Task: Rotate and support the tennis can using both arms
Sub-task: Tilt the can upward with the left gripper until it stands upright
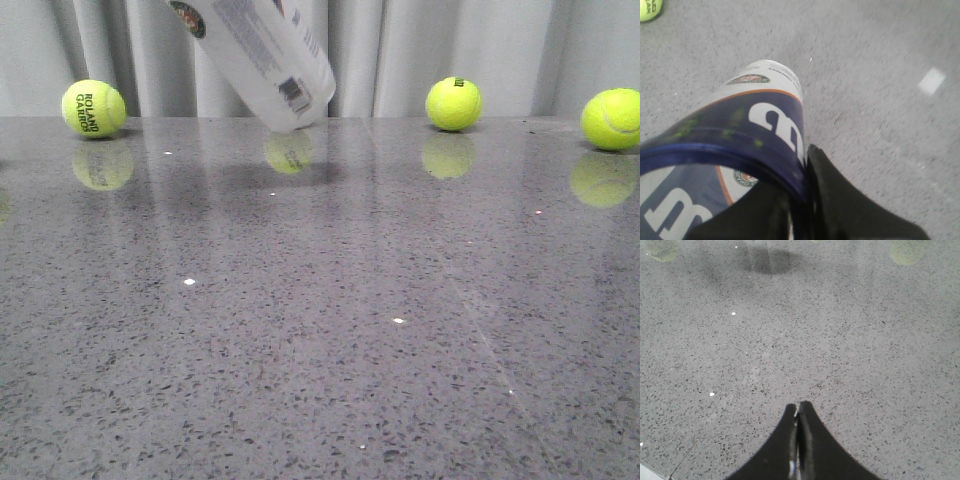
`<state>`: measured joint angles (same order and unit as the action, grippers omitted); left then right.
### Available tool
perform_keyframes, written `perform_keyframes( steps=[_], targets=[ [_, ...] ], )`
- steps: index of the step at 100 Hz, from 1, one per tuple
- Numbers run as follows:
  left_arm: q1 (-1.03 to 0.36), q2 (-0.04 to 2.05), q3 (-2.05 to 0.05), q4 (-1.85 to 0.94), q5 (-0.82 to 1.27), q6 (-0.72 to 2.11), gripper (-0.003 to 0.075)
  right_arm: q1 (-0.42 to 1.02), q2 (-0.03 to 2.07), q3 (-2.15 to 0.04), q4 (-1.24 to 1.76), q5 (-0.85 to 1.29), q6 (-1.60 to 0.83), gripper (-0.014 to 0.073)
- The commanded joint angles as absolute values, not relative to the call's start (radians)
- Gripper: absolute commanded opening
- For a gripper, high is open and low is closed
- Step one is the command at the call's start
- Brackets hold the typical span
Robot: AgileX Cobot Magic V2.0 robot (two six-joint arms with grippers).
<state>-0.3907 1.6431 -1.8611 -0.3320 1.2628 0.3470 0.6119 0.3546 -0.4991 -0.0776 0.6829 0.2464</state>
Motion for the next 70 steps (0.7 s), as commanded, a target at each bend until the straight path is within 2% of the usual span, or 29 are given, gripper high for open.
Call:
perform_keyframes(
  steps=[1,15,57,64,70],
  targets=[
    [-0.434,1.593,-1.892,-0.302,1.283,0.321,-0.002,0.613,0.362,-0.526,-0.097,0.612,0.244,-0.0069],
    [-0.473,1.593,-1.861,-0.284,1.283,0.319,-0.002,0.613,0.362,-0.526,-0.097,0.612,0.244,-0.0069],
    [-0.473,1.593,-1.771,-0.251,1.281,0.319,-0.0018,0.613,0.362,-0.526,-0.097,0.612,0.244,-0.0069],
    [-0.473,1.593,-1.771,-0.251,1.281,0.319,0.0007,0.613,0.362,-0.526,-0.097,0.612,0.244,-0.0069],
    [-0.473,1.593,-1.771,-0.253,1.281,0.319,0.0072,0.613,0.362,-0.526,-0.097,0.612,0.244,-0.0069]
  ],
)
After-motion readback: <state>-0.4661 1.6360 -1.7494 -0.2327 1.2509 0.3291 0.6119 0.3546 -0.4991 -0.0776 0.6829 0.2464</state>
